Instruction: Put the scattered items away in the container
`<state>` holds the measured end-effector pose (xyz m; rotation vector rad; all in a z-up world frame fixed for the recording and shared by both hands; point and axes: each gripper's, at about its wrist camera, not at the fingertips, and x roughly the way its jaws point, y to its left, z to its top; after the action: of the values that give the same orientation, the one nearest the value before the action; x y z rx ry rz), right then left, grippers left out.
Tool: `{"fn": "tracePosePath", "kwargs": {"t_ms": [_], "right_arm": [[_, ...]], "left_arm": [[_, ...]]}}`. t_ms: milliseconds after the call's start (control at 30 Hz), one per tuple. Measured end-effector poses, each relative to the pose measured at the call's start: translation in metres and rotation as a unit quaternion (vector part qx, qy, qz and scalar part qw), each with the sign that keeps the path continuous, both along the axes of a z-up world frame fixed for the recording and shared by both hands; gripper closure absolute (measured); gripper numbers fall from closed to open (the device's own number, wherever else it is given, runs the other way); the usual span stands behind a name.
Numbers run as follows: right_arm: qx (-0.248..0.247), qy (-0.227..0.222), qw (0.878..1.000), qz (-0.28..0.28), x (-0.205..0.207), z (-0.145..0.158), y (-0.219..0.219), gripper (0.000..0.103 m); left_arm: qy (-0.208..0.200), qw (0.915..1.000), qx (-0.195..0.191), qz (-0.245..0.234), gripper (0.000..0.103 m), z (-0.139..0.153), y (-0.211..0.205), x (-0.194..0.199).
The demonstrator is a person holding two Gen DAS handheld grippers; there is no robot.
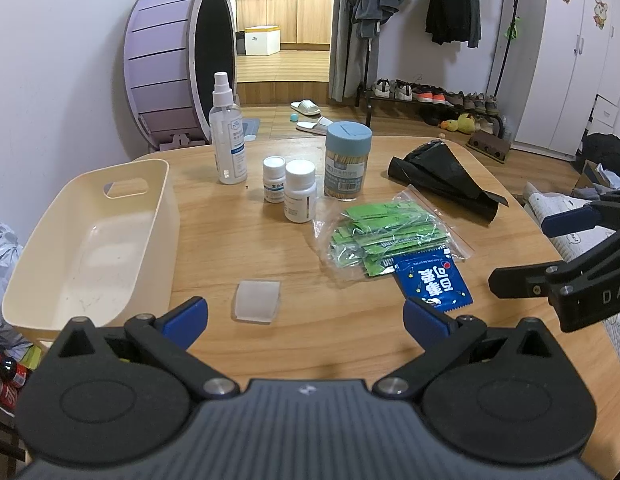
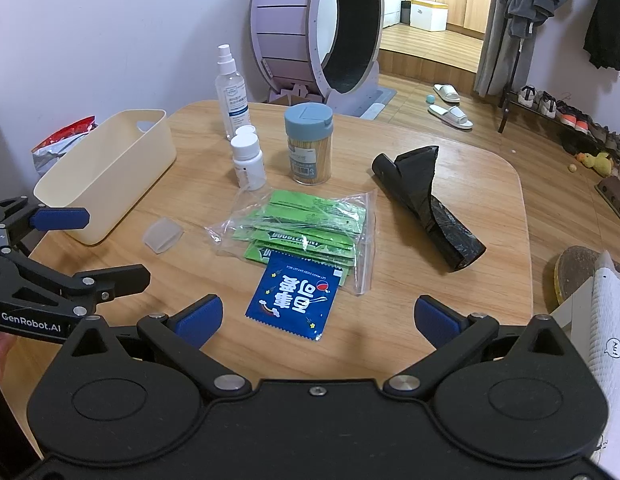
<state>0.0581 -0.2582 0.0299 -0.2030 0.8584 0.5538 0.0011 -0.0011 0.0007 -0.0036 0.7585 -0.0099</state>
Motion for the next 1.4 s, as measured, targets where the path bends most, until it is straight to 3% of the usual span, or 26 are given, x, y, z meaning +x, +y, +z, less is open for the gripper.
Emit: {"fn": "tracePosePath", "kwargs": {"t_ms": [533,833,1133,1400], "right_arm": [[0.003,-0.006,1.000,0.001,0.005,0.001,0.000,0.000],[0.020,-0.043,0.999,0.016,0.015,-0.007,-0.010,0.000],[0.039,-0.015,0.999,0.034,0.036,-0.035,-0.009,0.000],[0.011,-0.063,0.995,0.080,0.047,-0.050,0.003,0.000]], "left_arm": [[-0.002,1.0000,0.004,-0.001,0.000,-0.001,0.003,0.005],[-0.005,0.9999,-0.007,-0.007,0.000,-0.003,0.010,0.012],[-0.025,0.9992,-0.023,-0.022,0.000,-0.007,0.016,0.016],[-0.041,0.9972,-0.047,-0.041,0.002,-0.006,0.026,0.019]]}}
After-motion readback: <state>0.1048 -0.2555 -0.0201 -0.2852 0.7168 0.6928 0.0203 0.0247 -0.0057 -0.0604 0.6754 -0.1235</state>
